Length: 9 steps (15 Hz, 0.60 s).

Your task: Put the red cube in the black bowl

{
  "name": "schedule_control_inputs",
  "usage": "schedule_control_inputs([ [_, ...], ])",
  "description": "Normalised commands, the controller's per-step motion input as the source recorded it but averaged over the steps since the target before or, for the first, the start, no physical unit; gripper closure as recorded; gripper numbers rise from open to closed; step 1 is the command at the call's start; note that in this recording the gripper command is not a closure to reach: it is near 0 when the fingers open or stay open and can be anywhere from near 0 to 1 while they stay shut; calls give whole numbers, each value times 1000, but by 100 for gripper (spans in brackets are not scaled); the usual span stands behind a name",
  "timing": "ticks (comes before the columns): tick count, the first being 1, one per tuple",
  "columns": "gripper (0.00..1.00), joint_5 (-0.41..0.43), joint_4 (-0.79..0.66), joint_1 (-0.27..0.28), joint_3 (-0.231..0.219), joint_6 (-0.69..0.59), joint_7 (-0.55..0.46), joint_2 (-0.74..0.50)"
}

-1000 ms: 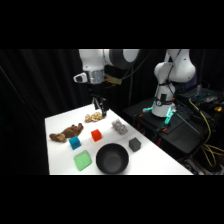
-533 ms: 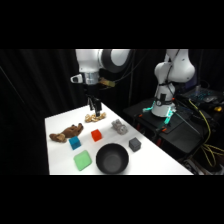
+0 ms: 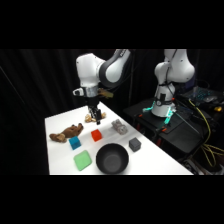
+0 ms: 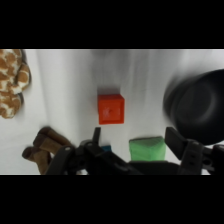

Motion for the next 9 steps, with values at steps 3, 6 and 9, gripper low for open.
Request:
schedule_control_inputs([
  [3,0,8,-53,-67,52,376,-103,114],
  [6,0,-124,-87,-24,21,490,14,129],
  [9,0,-175,-61,-9,3,418,77,147],
])
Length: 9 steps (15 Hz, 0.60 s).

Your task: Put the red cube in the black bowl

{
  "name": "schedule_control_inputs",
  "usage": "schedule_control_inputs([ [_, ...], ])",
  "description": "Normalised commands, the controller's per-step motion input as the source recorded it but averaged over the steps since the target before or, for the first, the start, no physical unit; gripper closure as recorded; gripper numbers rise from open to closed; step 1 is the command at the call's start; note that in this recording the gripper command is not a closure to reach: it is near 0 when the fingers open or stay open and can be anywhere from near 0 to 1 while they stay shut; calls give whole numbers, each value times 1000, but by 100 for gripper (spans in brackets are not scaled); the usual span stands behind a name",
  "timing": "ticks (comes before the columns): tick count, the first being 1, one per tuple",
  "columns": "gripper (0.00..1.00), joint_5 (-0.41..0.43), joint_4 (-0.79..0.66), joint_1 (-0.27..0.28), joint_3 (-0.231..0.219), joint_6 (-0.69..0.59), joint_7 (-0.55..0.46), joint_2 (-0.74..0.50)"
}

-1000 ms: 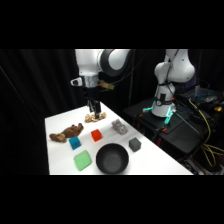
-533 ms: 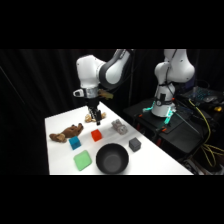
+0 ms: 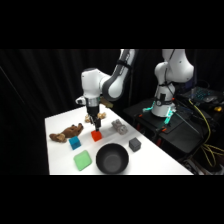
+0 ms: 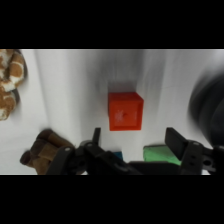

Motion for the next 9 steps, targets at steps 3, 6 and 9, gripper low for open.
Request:
schedule_control_inputs([
  [3,0,-164,-13,-6,-5,305,105,135],
  [6,0,-126,34,-4,9,217,104,121],
  [9,0,-100,136,-16,24,177,95,180],
])
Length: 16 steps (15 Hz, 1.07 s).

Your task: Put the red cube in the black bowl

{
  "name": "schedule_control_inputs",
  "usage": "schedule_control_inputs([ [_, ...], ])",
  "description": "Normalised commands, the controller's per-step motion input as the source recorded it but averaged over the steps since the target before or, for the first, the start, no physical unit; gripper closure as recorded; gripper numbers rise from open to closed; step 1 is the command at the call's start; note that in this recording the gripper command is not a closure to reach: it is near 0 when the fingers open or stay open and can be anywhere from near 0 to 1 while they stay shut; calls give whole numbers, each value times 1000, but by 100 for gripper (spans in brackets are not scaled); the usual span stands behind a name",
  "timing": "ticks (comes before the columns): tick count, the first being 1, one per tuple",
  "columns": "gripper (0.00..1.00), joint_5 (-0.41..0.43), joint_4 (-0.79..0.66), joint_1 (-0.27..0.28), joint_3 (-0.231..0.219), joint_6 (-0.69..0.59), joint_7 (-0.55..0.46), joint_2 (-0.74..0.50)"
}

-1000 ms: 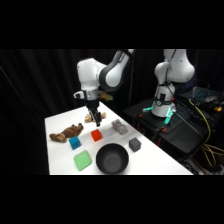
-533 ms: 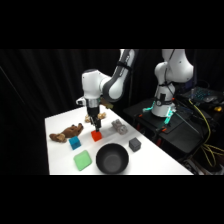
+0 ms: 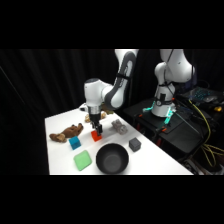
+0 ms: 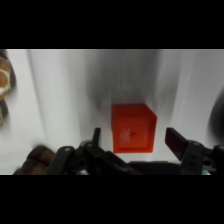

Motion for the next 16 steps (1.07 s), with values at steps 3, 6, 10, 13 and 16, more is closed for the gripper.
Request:
schedule_control_inputs([
  [3,0,-47,219,-54,63,128,73,230],
  [6,0,-24,240,-79,80,85,53,217],
  [10,100,-46,160,-17,8,-1,135,77],
  [13,100,-114,-20,134,-126,-151,270,-168],
  [16,100,-185,-135,253,-212,-326,366,-378],
])
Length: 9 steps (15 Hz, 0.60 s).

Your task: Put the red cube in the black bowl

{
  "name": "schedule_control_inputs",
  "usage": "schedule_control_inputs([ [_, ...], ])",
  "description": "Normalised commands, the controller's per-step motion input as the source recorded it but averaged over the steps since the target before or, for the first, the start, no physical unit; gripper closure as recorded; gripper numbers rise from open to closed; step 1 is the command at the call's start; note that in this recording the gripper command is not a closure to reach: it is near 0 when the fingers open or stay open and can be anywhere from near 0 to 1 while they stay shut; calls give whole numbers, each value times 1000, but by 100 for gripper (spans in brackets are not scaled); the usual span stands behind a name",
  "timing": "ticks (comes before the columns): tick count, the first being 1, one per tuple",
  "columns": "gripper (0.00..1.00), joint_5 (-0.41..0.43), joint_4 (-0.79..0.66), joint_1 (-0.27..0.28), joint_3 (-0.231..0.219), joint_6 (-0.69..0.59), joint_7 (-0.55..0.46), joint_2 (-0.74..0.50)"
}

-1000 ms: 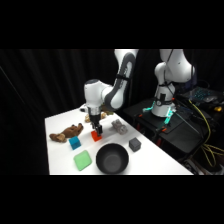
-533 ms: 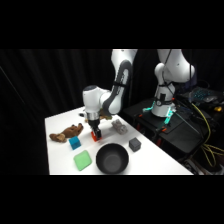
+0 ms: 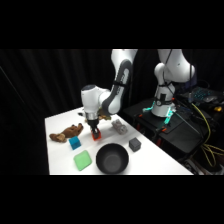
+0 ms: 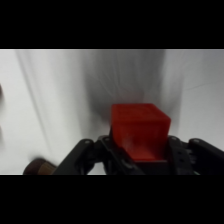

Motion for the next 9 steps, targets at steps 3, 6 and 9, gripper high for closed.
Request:
schedule_control_inputs([
  [3,100,-191,-111,234,-161,-554,359,-523],
  [6,100,-158,-15,123,-51,-571,261,-520],
  [9,100,-90,34,54,51,-472,198,-427],
])
